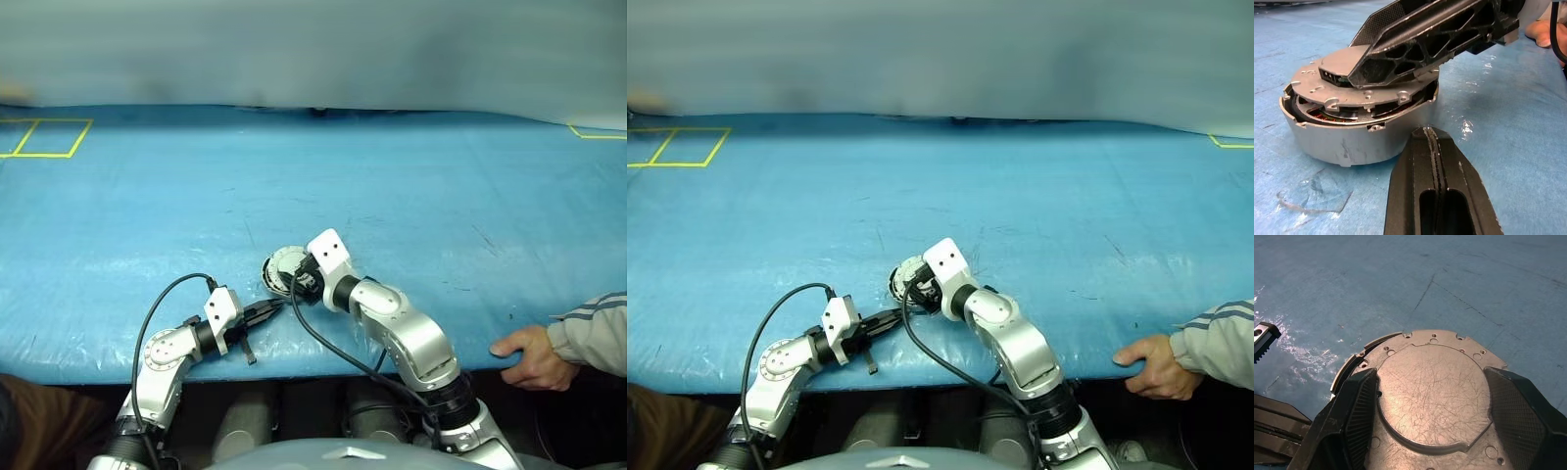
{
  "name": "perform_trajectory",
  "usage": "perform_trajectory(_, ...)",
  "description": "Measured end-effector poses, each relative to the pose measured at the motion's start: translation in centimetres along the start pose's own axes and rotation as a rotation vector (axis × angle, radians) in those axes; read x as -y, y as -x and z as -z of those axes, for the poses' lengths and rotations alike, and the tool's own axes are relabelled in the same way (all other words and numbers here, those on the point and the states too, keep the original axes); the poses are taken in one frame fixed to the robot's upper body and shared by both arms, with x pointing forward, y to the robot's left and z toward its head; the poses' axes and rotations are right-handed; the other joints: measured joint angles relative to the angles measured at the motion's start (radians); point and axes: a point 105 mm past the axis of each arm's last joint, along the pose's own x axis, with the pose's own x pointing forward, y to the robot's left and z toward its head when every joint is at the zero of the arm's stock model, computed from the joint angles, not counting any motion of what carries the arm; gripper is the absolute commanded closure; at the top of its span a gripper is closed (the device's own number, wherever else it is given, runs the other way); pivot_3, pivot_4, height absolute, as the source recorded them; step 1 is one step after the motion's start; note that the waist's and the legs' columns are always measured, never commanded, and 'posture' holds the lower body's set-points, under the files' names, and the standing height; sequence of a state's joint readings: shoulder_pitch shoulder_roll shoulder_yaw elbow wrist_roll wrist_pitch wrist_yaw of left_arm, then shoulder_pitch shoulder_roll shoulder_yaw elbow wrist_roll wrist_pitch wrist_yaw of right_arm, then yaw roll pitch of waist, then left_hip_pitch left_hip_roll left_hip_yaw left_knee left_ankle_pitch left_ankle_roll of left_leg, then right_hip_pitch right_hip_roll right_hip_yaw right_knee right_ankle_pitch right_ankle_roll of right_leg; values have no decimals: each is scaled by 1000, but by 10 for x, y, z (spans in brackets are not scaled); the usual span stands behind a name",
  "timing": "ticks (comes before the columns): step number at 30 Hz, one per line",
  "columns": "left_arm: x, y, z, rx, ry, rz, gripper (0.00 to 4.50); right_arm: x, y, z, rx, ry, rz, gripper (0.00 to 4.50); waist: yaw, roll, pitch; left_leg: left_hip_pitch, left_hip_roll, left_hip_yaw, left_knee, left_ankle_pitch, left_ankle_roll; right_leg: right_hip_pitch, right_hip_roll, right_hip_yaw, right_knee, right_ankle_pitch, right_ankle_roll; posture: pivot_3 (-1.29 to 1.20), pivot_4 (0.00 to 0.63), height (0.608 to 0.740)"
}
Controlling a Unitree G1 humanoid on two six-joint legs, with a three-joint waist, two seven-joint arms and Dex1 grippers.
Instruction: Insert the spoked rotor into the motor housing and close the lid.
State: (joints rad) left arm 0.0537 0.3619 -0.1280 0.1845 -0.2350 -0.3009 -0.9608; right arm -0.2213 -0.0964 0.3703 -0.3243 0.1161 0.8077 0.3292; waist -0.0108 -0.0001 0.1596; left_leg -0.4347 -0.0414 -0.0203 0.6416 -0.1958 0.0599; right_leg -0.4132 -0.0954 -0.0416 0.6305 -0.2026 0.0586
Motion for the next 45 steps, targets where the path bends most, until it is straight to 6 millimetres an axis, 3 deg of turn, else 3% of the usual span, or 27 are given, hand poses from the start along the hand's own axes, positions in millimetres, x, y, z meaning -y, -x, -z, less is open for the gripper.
perform_trajectory(7, 0, 0, 0, 3, -5, -2, 4500, -4, -2, -1, 4, -22, -6, 1395, -1, 0, 0, 0, 0, 0, 0, 0, 0, 0, 0, 0, 0, 0, 0, 0, 150, 740)
perform_trajectory(19, 0, 0, 0, 3, -6, 0, 4500, -16, -10, 0, 34, 91, -42, 1395, -2, 0, 0, 1, 0, 1, -3, 0, 0, -1, 0, -1, -1, 0, 0, 0, 150, 740)
perform_trajectory(38, 0, -1, 1, -11, -5, 3, 4500, -15, -12, 5, 16, 136, -50, 1395, -2, 0, 0, 3, 0, 2, -5, 0, 0, 0, 0, 0, -1, 0, 0, 0, 150, 740)
perform_trajectory(45, -10, 22, -4, -63, 15, -18, 4500, -15, -13, 6, 20, 140, -58, 1395, -7, 0, 0, 4, 0, 1, -6, 0, 0, 0, 0, 0, -1, -1, -1, 0, 150, 740)
